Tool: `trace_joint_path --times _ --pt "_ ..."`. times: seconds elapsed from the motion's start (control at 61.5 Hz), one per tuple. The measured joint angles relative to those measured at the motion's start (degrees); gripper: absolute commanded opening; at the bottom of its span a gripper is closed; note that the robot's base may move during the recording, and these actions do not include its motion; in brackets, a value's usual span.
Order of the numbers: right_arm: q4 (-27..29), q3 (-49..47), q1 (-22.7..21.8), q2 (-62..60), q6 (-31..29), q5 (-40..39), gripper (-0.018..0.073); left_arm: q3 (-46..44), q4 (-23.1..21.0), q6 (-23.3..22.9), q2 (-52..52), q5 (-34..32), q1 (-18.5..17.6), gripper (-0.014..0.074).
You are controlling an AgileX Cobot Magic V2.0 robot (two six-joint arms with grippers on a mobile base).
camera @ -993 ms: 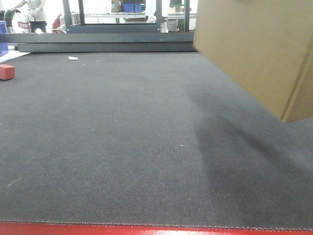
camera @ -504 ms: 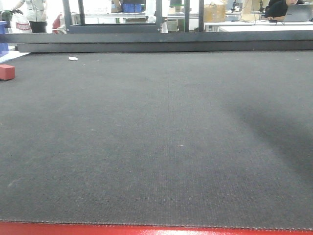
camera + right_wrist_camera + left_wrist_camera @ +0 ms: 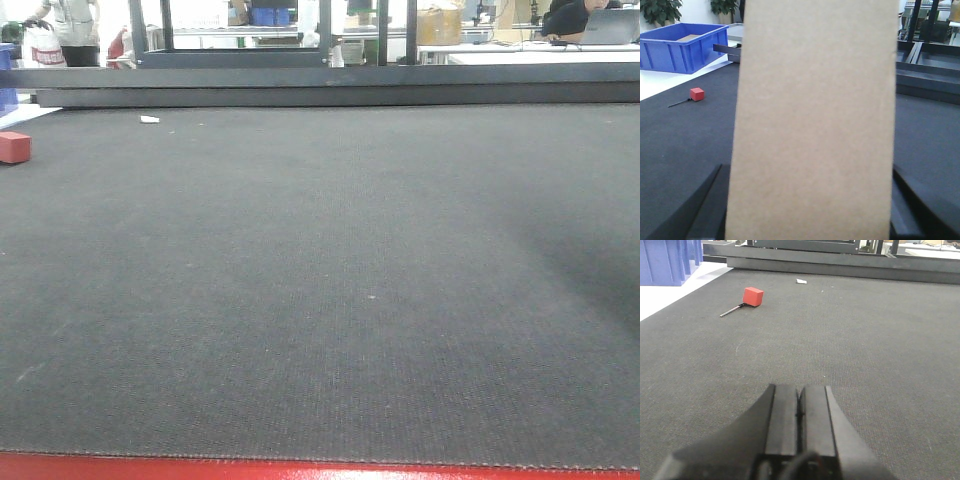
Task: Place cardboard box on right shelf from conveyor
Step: 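Hold the box raised in the right gripper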
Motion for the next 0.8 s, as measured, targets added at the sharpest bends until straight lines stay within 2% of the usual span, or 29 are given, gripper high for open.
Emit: trace_joint_path --times 0.797 --pt "0.04 0.00 0.00 0.00 0.00 0.14 0.0223 0.00 0.00 0.00 0.00 0.00 0.00 -0.0116"
